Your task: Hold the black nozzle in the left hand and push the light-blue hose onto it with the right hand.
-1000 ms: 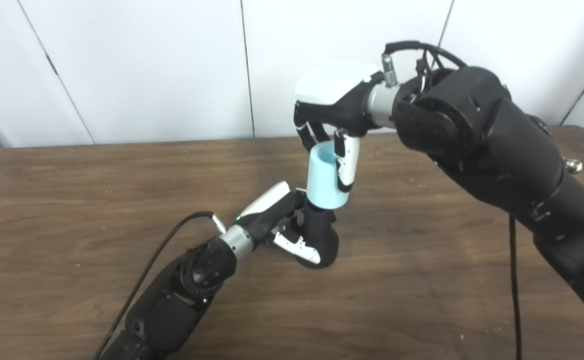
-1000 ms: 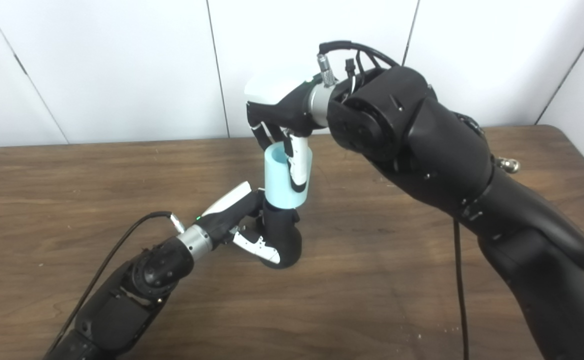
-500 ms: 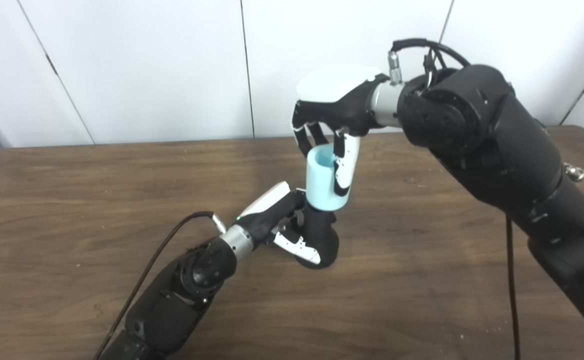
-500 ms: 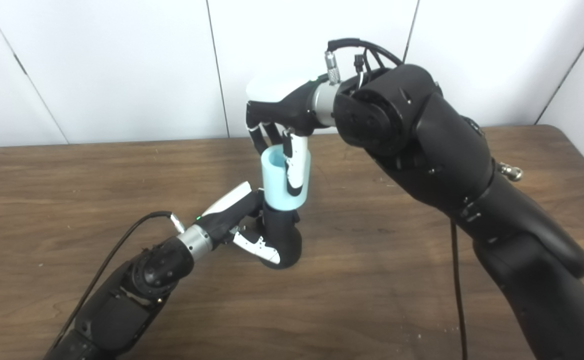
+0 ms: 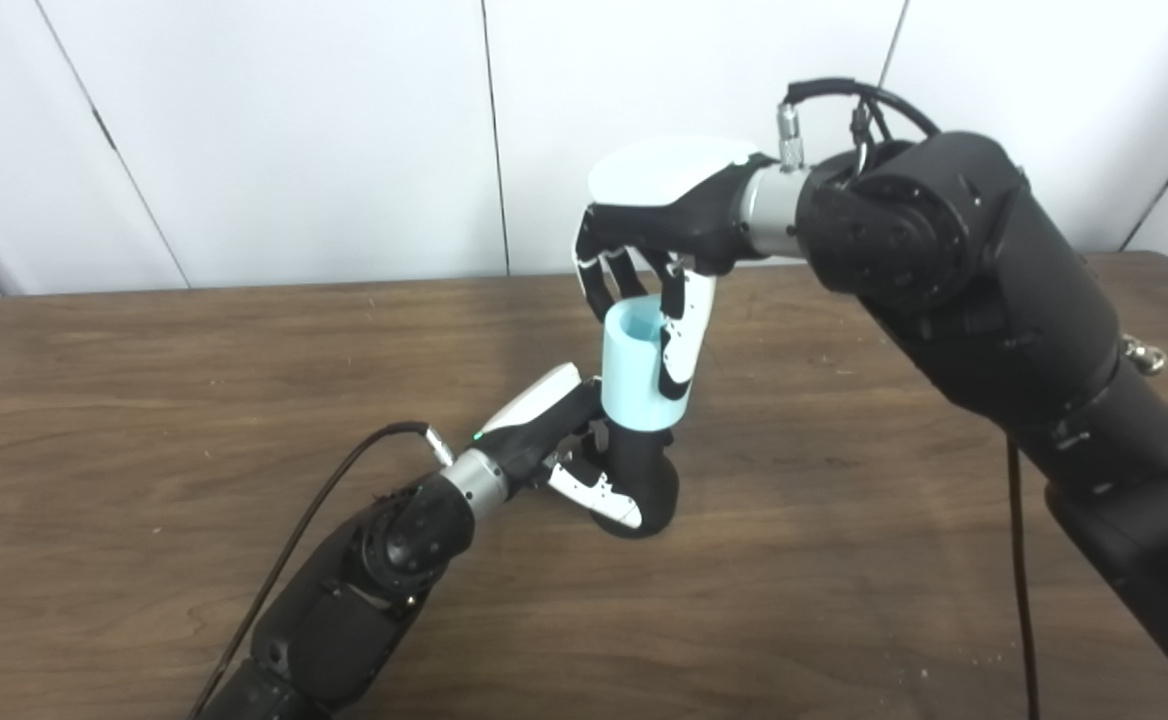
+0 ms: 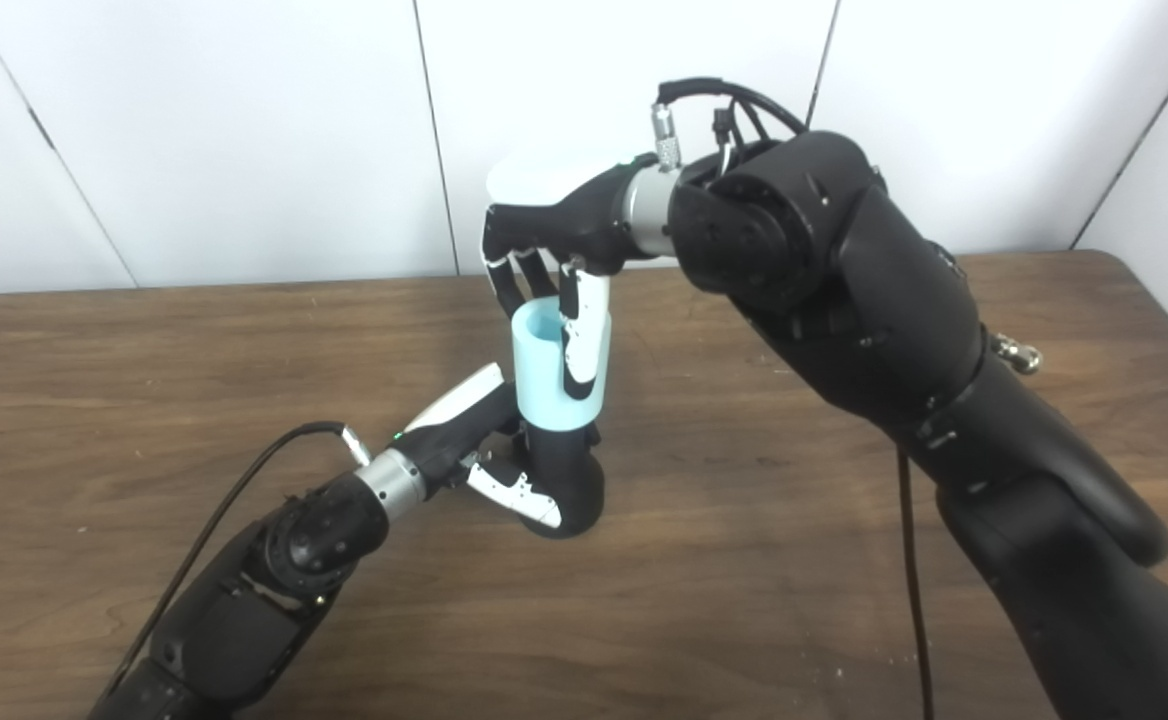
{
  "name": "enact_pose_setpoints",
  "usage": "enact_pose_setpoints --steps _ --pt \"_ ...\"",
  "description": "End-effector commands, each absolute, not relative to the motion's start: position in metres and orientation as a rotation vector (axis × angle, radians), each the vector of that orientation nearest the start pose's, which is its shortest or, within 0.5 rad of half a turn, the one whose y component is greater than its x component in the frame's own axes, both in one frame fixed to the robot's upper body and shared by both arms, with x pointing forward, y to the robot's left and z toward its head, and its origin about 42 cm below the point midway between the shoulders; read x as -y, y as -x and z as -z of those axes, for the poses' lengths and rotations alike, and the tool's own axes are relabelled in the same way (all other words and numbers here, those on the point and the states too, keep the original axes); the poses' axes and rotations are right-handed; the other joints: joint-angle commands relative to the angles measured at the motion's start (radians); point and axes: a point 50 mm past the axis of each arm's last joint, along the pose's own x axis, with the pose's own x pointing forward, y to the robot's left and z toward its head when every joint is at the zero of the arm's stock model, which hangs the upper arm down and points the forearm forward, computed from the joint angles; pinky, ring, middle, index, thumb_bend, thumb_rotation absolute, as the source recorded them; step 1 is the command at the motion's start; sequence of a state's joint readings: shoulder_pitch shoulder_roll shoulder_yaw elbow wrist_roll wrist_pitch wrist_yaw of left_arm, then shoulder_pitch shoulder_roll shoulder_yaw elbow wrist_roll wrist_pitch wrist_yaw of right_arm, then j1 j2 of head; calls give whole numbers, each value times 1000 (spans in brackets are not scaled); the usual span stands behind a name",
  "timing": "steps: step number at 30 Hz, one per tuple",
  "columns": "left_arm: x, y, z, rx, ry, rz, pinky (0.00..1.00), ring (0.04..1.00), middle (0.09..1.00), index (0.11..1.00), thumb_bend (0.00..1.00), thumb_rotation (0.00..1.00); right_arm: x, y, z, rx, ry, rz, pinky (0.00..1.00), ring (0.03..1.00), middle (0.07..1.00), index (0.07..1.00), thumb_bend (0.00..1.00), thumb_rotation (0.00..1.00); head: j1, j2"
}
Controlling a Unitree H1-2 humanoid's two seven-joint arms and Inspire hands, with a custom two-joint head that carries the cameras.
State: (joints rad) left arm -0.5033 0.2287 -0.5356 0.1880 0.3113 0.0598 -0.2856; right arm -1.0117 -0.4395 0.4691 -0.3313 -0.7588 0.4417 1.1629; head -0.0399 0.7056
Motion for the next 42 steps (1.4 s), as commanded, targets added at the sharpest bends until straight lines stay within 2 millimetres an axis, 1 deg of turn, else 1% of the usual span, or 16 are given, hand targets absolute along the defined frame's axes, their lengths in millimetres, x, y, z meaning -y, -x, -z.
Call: enact_pose_setpoints --steps 1,9,17,19,21,24,25,30,31,32,33,35,38,40,41,42 --pt "-123 -371 -113 -71 -848 882 356 440 508 492 506 76 134 -392 -445 227 1545 -749 105 210 470 483 527 0 -2 1" --pt "-123 -371 -114 -62 -850 885 368 451 515 493 506 76 138 -393 -439 209 1527 -749 122 215 473 482 527 0 -1 3" --pt "-124 -370 -115 -59 -846 887 372 456 515 492 506 76 134 -391 -429 186 1536 -779 55 155 471 482 528 0 -2 7" --pt "-123 -371 -114 -58 -846 888 373 458 517 492 506 76 132 -391 -428 179 1544 -783 51 164 471 482 529 0 -2 7" --pt "-123 -370 -114 -59 -845 887 369 449 515 493 506 76 131 -390 -427 176 1556 -785 68 201 415 502 524 0 -2 7" --pt "-123 -370 -114 -59 -844 886 364 442 514 493 506 76 129 -388 -425 178 1574 -785 104 252 424 504 526 0 -2 8" --pt "-123 -370 -114 -59 -845 886 363 442 514 493 506 76 127 -386 -425 182 1585 -784 111 258 426 503 526 0 -2 8" --pt "-124 -370 -113 -64 -845 883 365 447 516 493 506 76 118 -374 -427 232 1644 -754 75 199 395 504 520 0 -5 7" --pt "-124 -370 -113 -66 -845 882 365 447 516 493 506 76 116 -371 -428 246 1659 -744 70 190 395 505 519 0 -4 6" --pt "-124 -370 -113 -66 -845 882 365 447 516 493 506 76 115 -368 -428 255 1668 -737 65 178 432 494 523 0 -4 6" --pt "-123 -369 -113 -67 -845 882 365 447 516 493 506 76 114 -366 -428 268 1683 -725 62 171 438 488 524 0 -4 6" --pt "-123 -369 -112 -69 -844 883 365 447 516 493 507 76 112 -361 -428 292 1708 -702 57 159 401 484 521 0 -4 6" --pt "-122 -369 -112 -72 -841 883 363 444 514 493 507 76 108 -352 -428 355 1753 -663 54 147 413 477 524 0 -6 8" --pt "-122 -369 -113 -74 -840 884 360 442 509 493 507 76 107 -345 -427 397 1784 -640 48 137 399 476 522 0 -6 8" --pt "-122 -369 -113 -74 -839 884 359 443 508 493 506 76 106 -343 -427 409 1796 -633 48 137 434 475 524 0 -6 8" --pt "-122 -369 -113 -74 -838 885 360 445 509 493 506 76 105 -341 -426 418 1807 -627 48 136 412 476 522 0 -4 9"
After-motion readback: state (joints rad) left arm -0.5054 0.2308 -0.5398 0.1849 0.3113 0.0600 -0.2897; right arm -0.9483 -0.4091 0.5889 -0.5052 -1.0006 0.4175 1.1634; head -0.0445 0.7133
